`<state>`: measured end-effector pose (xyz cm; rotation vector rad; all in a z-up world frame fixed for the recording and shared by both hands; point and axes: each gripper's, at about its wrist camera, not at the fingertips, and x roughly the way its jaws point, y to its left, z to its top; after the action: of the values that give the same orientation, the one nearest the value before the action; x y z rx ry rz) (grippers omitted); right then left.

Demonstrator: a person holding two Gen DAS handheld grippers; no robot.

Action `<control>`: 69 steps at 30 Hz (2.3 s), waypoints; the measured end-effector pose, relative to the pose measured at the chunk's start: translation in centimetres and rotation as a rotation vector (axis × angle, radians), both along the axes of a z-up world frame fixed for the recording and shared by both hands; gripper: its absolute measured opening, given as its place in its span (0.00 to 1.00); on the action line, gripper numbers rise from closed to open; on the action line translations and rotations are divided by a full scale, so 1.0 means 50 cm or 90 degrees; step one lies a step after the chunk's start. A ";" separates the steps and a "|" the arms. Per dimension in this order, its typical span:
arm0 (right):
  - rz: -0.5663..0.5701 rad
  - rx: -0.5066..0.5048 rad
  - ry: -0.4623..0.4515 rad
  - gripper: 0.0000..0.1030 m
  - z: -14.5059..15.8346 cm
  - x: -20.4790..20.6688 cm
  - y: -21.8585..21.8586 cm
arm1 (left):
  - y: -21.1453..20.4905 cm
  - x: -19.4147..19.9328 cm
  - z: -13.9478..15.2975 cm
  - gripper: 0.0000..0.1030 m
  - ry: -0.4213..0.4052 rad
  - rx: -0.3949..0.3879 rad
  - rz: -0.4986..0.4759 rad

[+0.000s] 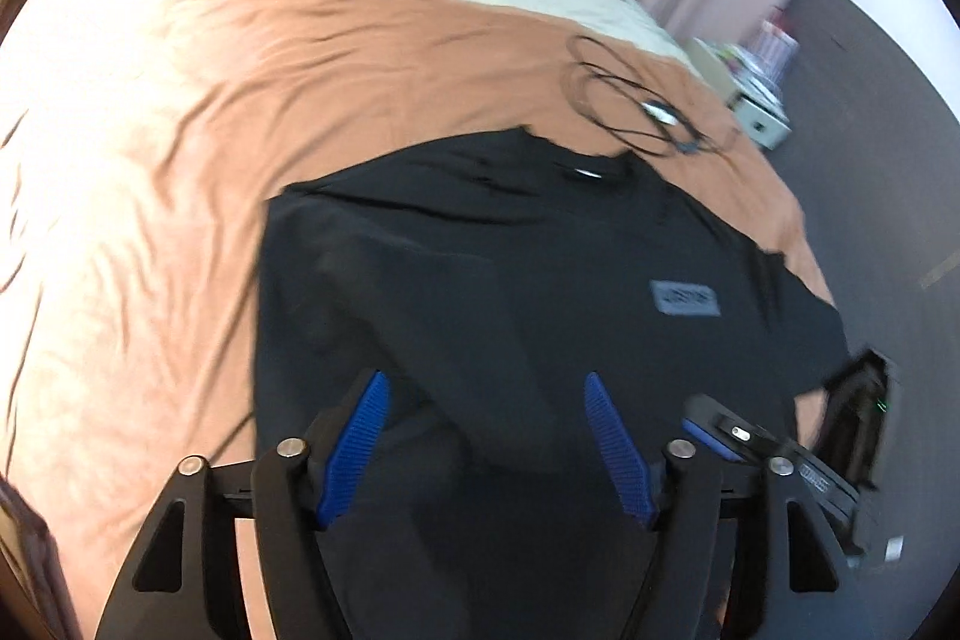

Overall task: Fold small clothes
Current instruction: 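Lift the held sleeve with the left gripper and fold it across the shirt body, then lower the folded sleeve onto the shirt and open the left gripper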

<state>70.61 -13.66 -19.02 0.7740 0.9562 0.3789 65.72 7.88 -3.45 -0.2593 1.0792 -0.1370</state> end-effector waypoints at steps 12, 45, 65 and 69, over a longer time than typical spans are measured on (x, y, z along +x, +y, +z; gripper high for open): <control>0.001 -0.035 0.011 0.68 -0.011 -0.003 -0.011 | 0.084 0.052 -0.200 0.42 0.108 0.002 0.115; -0.022 -0.014 -0.010 0.68 0.012 -0.026 -0.085 | -0.031 0.059 -0.023 0.07 0.014 0.067 0.013; -0.098 0.012 -0.008 0.68 0.021 -0.054 -0.224 | -0.338 0.104 0.048 0.06 -0.039 0.027 -0.124; -0.132 0.022 -0.004 0.74 0.019 -0.064 -0.256 | -0.391 0.113 0.040 0.05 -0.039 0.007 -0.147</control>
<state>67.42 -26.45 -18.08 0.8943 0.8555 0.2172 71.35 -11.69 -1.46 -0.1191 1.0462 -0.3432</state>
